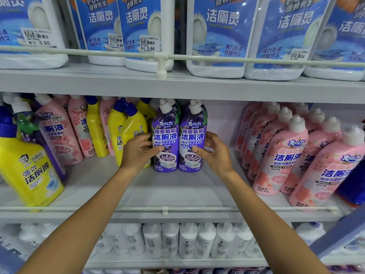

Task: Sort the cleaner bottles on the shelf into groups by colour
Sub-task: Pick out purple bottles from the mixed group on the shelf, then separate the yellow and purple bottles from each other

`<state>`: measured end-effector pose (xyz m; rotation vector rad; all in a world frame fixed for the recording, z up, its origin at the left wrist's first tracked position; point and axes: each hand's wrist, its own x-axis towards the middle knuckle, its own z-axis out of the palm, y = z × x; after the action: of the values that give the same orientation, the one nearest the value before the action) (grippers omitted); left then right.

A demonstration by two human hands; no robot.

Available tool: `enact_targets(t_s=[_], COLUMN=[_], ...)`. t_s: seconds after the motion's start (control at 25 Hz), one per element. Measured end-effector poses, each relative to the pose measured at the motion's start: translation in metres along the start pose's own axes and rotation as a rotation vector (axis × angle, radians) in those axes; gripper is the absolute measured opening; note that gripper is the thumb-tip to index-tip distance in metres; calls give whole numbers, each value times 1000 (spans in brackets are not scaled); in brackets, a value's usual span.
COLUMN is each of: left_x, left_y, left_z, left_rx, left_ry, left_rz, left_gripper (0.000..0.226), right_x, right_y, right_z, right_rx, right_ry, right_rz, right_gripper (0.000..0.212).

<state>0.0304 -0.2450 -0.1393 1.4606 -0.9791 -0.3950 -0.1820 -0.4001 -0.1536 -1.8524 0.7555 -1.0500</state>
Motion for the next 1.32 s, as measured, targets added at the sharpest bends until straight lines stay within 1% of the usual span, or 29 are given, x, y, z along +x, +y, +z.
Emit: enact_targets(t_s=[0.2,0.4,0.6,0.72,0.8,1.0,1.12,1.2,1.32], left_x=[-1,-1,1,0,-7,-43,-67,-83,-109], left_y=[-4,-6,-1,9,18,32,35,34,36], left_z=[4,6,3,-5,-19,-84,-126,-153,-190], left_rx=[52,43,81,98,102,162,185,191,219], left_ry=[69,59,46,28,42,36,14,43,105], left_rz=[-7,-6,-20,-48,-54,49,68,72,88], left_gripper=[41,37,39,46,55,66,67,67,70], right_x=[0,0,-3,-14,-28,-68,-82,-86,-89], right_y=[5,9,-11,-33,-44,-71,-99,-115,-131], right_z=[4,5,4,4,2,16,55,86,133], right_rx=[13,-4,-79,-140,-151,-227,-294,-304,-310], right_ry=[22,40,49,49,68,50,-38,-101,-205], right_rz=[17,15,30,43,41,-46,-95,-144,-233], right_gripper=[66,67,69,70,72,76,81,83,80])
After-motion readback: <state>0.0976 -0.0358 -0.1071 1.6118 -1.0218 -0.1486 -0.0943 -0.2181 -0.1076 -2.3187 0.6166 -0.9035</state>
